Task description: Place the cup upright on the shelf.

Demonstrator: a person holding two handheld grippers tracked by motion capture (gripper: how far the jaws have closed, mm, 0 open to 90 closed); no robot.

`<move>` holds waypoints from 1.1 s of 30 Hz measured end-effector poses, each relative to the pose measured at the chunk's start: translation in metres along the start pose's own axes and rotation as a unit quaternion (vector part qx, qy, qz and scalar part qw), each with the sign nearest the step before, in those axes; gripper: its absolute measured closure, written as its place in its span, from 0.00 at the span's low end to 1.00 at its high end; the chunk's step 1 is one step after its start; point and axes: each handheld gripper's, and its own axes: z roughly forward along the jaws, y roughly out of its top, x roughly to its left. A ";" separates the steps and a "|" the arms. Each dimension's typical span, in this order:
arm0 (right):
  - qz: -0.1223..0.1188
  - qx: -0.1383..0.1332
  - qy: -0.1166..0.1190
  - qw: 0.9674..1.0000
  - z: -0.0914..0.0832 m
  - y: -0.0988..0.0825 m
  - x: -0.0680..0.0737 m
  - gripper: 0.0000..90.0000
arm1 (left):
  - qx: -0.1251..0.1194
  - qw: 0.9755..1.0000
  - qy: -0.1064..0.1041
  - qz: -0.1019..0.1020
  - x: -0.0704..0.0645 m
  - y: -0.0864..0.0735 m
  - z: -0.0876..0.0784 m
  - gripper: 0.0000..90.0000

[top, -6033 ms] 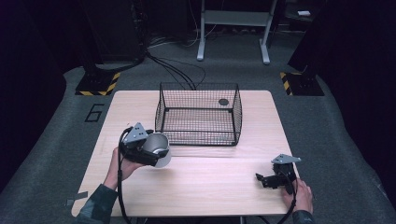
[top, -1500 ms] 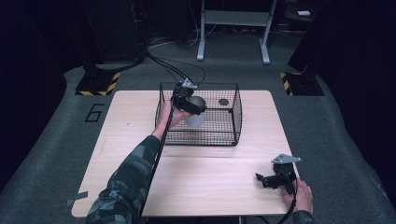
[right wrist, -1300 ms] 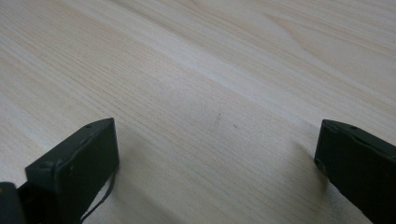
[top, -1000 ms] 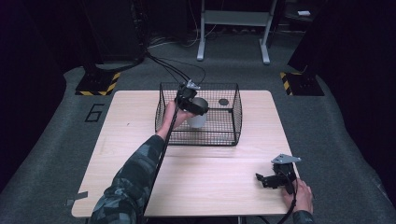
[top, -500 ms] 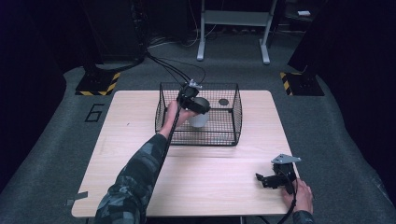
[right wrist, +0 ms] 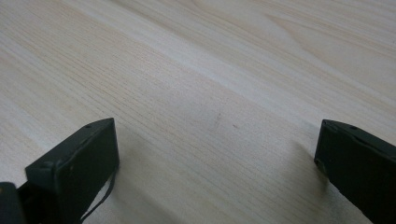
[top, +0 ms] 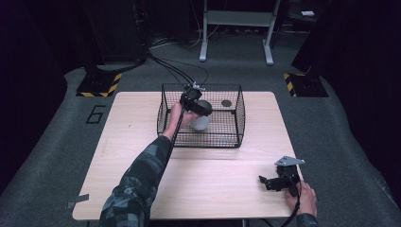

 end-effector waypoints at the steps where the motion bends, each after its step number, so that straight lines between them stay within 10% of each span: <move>1: 0.000 0.000 0.000 1.000 0.000 0.000 0.000 0.00 | 0.001 1.000 0.000 -0.002 0.000 0.000 0.001 0.07; 33: 0.000 0.000 0.000 1.000 0.000 0.000 0.000 0.00 | 0.015 1.000 0.002 0.003 0.001 -0.011 0.010 0.07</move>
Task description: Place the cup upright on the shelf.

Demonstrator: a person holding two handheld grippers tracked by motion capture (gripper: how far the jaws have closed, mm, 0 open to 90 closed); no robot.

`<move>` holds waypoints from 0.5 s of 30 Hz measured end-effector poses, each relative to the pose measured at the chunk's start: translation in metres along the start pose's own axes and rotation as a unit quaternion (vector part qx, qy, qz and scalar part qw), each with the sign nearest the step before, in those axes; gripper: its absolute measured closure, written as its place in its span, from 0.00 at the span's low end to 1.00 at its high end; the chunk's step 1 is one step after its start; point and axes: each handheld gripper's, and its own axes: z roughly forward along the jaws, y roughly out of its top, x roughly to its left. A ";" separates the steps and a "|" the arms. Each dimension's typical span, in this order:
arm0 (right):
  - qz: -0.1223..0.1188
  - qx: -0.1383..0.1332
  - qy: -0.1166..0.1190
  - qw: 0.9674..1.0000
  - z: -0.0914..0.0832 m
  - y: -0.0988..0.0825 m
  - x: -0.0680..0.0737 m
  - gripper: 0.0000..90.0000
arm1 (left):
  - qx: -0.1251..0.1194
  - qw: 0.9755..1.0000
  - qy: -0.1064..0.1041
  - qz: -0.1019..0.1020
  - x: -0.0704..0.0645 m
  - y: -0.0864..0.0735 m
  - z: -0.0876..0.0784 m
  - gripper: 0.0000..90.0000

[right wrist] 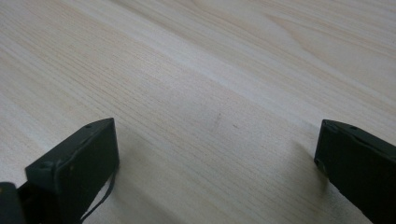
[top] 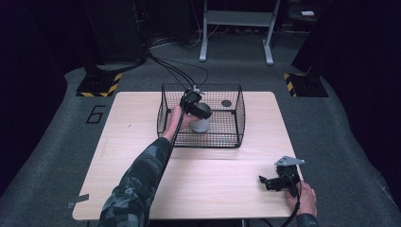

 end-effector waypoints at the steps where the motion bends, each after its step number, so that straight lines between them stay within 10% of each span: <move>1: 0.000 0.000 0.000 1.000 0.000 0.000 0.000 0.00 | 0.000 1.000 0.000 0.000 0.000 0.000 0.000 0.07; 15: 0.000 0.000 0.000 1.000 0.000 0.000 0.000 0.00 | 0.000 1.000 0.011 -0.001 -0.004 0.002 -0.003 0.03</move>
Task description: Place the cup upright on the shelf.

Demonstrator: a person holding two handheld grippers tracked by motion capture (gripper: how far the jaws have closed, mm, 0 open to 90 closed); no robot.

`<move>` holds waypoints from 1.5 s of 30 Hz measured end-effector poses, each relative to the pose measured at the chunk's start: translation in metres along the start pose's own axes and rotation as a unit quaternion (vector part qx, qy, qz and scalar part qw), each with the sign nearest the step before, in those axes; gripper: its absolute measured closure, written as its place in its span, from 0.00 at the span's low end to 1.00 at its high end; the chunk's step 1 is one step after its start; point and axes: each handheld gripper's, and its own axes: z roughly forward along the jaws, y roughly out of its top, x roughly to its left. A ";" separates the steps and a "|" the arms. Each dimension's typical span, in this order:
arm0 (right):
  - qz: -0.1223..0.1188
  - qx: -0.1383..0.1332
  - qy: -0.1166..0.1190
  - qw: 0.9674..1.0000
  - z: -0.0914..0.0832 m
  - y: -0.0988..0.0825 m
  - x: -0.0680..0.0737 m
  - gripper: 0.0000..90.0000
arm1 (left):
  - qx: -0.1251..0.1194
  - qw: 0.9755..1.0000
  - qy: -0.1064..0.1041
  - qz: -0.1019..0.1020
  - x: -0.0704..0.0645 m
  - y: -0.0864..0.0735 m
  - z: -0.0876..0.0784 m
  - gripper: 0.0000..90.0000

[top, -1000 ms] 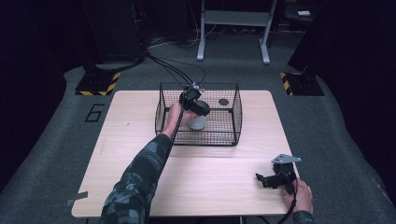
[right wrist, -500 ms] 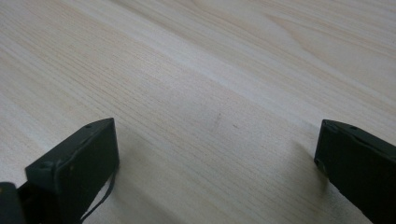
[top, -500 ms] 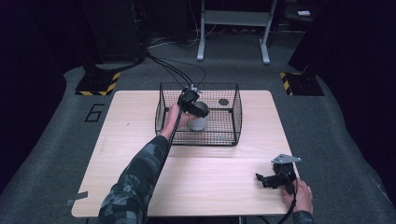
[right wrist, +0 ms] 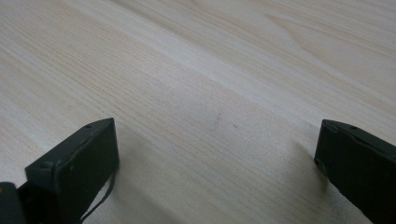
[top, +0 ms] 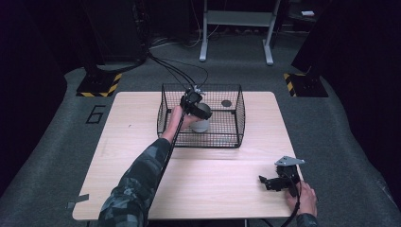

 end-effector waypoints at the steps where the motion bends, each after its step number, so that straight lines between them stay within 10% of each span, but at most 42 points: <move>1: 0.000 0.000 0.000 1.000 0.000 0.000 0.000 0.00 | 0.001 1.000 -0.002 -0.003 0.000 0.001 -0.001 0.01; 24: -0.006 0.003 0.003 1.000 0.000 0.000 -0.001 0.00 | -0.049 0.998 -0.035 0.025 -0.019 0.003 -0.079 0.00; 45: -0.005 0.003 0.003 1.000 0.000 0.000 -0.001 0.00 | -0.056 0.997 -0.027 0.048 -0.036 -0.071 -0.154 0.00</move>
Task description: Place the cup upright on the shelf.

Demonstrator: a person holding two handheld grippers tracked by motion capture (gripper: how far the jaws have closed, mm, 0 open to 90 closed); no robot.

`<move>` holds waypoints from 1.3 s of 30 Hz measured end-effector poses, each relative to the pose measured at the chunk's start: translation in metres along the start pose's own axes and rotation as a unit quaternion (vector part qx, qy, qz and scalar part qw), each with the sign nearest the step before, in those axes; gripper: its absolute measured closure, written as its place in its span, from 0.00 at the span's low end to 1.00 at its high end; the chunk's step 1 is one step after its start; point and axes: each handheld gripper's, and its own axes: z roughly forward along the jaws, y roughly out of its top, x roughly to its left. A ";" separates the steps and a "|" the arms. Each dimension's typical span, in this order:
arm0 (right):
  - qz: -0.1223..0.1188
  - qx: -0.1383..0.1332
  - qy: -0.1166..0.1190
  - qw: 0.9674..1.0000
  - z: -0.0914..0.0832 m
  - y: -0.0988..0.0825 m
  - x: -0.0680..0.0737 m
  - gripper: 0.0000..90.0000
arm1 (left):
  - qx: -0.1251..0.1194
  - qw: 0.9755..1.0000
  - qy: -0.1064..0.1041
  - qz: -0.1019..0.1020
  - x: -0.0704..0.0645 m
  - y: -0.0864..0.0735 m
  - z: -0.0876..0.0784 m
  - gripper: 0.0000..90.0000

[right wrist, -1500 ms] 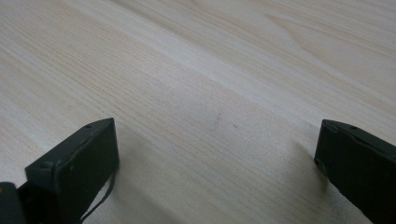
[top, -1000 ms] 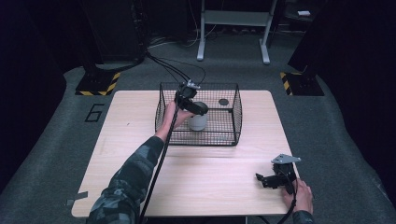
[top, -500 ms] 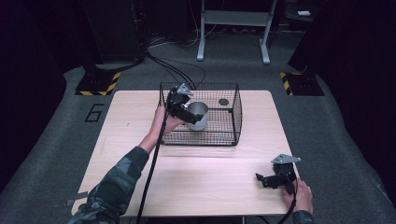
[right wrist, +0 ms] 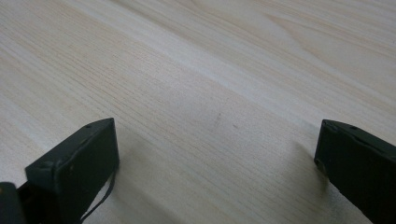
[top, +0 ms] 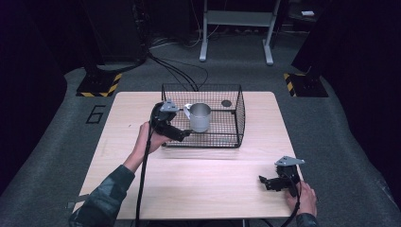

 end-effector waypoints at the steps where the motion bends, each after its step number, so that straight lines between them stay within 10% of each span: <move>1: -0.001 0.000 0.000 1.000 0.000 0.000 0.000 0.00 | -0.002 1.000 0.001 -0.003 -0.001 -0.003 -0.002 0.00; 21: -0.001 0.000 0.000 1.000 0.000 0.000 0.000 0.00 | 0.027 0.998 0.034 -0.046 -0.027 -0.119 -0.036 0.00; 32: -0.001 0.000 0.000 1.000 0.000 0.000 0.000 0.00 | 0.064 0.989 0.076 -0.106 -0.024 -0.199 -0.021 0.00; 39: -0.001 0.000 0.000 1.000 0.000 0.000 0.000 0.00 | 0.056 0.987 0.096 -0.116 -0.021 -0.217 -0.014 0.00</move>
